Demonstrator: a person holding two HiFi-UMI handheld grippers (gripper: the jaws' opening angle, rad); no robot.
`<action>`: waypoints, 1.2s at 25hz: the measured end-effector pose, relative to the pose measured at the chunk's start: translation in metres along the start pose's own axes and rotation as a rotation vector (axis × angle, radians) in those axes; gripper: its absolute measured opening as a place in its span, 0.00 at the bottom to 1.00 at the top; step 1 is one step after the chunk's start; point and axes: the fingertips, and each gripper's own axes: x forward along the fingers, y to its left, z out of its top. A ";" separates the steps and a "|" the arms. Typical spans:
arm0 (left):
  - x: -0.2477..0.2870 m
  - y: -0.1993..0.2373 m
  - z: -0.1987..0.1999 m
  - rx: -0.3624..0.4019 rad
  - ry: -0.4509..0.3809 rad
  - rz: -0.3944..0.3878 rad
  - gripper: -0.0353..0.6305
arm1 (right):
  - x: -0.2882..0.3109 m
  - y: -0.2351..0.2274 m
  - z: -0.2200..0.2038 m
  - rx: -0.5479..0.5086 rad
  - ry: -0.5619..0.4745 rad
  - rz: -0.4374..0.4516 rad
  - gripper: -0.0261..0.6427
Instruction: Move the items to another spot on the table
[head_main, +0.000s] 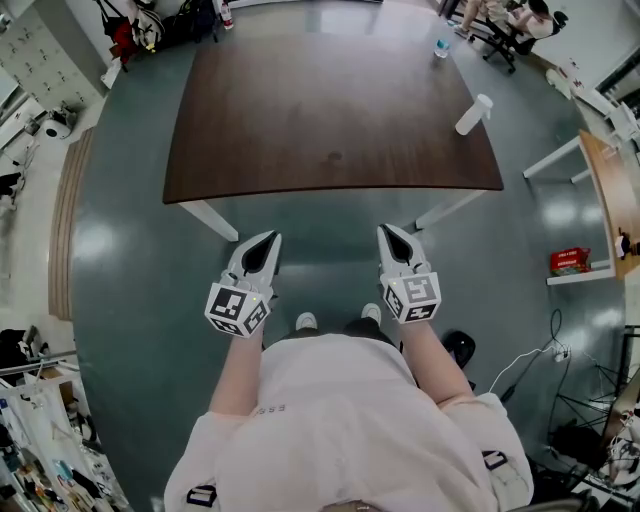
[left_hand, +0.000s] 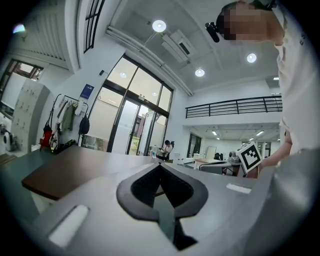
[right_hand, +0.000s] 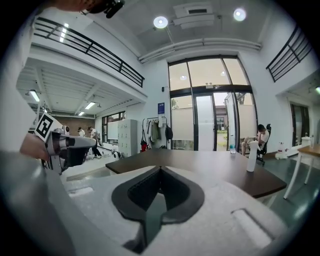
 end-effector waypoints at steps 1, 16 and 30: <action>0.001 0.001 -0.001 -0.001 0.002 -0.008 0.08 | 0.001 0.000 0.000 0.004 0.000 -0.005 0.02; 0.097 0.014 -0.022 -0.036 0.075 -0.119 0.08 | 0.012 -0.085 -0.024 0.056 0.058 -0.157 0.02; 0.392 -0.123 -0.024 0.014 0.078 -0.136 0.08 | 0.013 -0.401 -0.005 0.034 0.022 -0.159 0.02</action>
